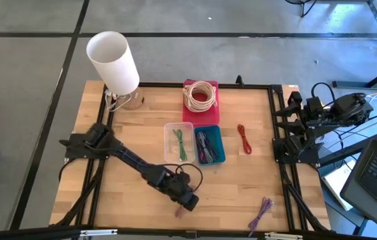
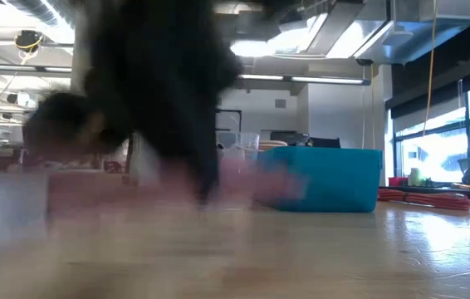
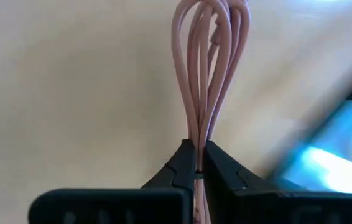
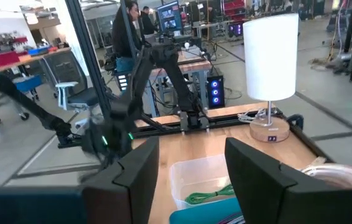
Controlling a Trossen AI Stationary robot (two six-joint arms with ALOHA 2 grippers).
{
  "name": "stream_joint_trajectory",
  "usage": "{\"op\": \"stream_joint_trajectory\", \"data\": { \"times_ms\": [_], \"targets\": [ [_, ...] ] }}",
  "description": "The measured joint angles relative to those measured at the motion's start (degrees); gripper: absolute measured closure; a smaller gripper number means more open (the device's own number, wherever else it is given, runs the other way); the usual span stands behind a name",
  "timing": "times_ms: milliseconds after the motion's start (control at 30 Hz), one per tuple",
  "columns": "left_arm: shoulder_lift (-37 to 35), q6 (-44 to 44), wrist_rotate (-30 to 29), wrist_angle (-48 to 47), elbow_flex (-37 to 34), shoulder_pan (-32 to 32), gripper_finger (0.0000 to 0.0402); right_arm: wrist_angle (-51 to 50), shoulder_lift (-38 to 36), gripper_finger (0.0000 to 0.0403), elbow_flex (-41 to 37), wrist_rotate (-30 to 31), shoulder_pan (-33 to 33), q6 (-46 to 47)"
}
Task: Pick & Place USB Port
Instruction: Put the pink charger cable into the transparent bin
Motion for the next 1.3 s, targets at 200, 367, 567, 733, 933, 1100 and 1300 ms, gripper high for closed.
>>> {"op": "stream_joint_trajectory", "data": {
  "times_ms": [200, 367, 567, 733, 933, 1100, 1300],
  "targets": [
    [-8.83, 3.11, -7.40, 0.00, 0.21, -0.50, 0.0396, 0.02, 0.00, 0.0215, 0.00, 0.00, 0.00, -5.35],
    [-16.17, 8.27, -15.99, -5.29, 0.39, 3.67, 0.0397, 0.02, 0.00, 0.0215, 0.00, 0.00, 0.00, -5.42],
    [-20.40, 13.93, -17.69, -20.57, 0.34, 14.87, 0.0398, 0.04, -0.01, 0.0215, 0.00, 0.02, -0.02, -5.42],
    [-20.09, 18.10, -14.17, -25.76, 0.01, 25.01, 0.0398, 0.01, 0.00, 0.0215, 0.00, 0.02, -0.01, -5.42],
    [-19.60, 19.03, -7.96, -19.77, -3.73, 32.91, 0.0398, 0.04, 0.00, 0.0214, 0.00, 0.00, 0.00, -5.23],
    [-19.51, 16.08, -4.58, -18.62, -6.71, 33.14, 0.0398, 0.04, 0.00, 0.0214, 0.00, 0.00, -0.02, -5.21],
    [-19.51, 12.42, -4.56, -16.80, -8.98, 30.73, 0.0398, 0.04, 0.00, 0.0214, 0.00, 0.00, -0.02, -5.32]
  ]
}}
